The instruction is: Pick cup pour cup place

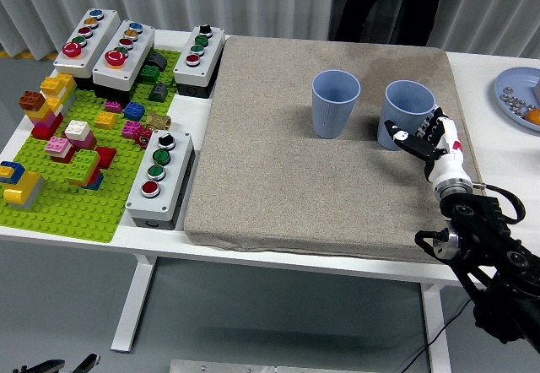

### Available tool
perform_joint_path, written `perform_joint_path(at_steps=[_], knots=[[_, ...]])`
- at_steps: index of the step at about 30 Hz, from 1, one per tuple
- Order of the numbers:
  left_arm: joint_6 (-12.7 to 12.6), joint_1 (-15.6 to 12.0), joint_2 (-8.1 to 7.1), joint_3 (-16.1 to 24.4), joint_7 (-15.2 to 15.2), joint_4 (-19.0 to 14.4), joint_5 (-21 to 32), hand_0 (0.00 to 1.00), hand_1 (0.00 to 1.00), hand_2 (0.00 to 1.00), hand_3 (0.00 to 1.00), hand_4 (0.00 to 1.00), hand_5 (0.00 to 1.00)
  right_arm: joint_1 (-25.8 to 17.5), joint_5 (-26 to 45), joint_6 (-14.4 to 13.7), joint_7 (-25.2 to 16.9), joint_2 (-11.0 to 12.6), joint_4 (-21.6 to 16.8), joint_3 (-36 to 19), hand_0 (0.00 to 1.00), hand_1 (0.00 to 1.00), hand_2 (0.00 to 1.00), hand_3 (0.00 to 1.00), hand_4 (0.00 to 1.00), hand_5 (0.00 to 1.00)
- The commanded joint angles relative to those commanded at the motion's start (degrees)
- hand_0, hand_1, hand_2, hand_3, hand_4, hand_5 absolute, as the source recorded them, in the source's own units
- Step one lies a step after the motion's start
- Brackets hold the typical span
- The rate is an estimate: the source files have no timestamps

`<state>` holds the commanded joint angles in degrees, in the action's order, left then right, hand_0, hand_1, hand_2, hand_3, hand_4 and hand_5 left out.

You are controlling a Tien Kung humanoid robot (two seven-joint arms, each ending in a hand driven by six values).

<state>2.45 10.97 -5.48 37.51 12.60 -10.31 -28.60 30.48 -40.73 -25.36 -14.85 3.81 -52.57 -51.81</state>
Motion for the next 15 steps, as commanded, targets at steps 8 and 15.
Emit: perform_joint_path(at_steps=[8, 15], knots=[[0.0, -0.3, -0.04, 0.1, 0.0, 0.0, -0.1, 0.762, 0.777, 0.824, 0.721, 0.505, 0.988, -0.2, -0.6, -0.3, -0.3, 0.0, -0.1, 0.0, 0.729, 0.666, 0.57, 0.65, 0.678, 0.059], [0.0, -0.3, -0.06, 0.1, 0.1, 0.0, -0.2, 0.761, 0.777, 0.823, 0.72, 0.505, 0.991, -0.2, -0.9, -0.4, -0.4, 0.0, -0.2, 0.2, 0.727, 0.662, 0.569, 0.647, 0.675, 0.063]])
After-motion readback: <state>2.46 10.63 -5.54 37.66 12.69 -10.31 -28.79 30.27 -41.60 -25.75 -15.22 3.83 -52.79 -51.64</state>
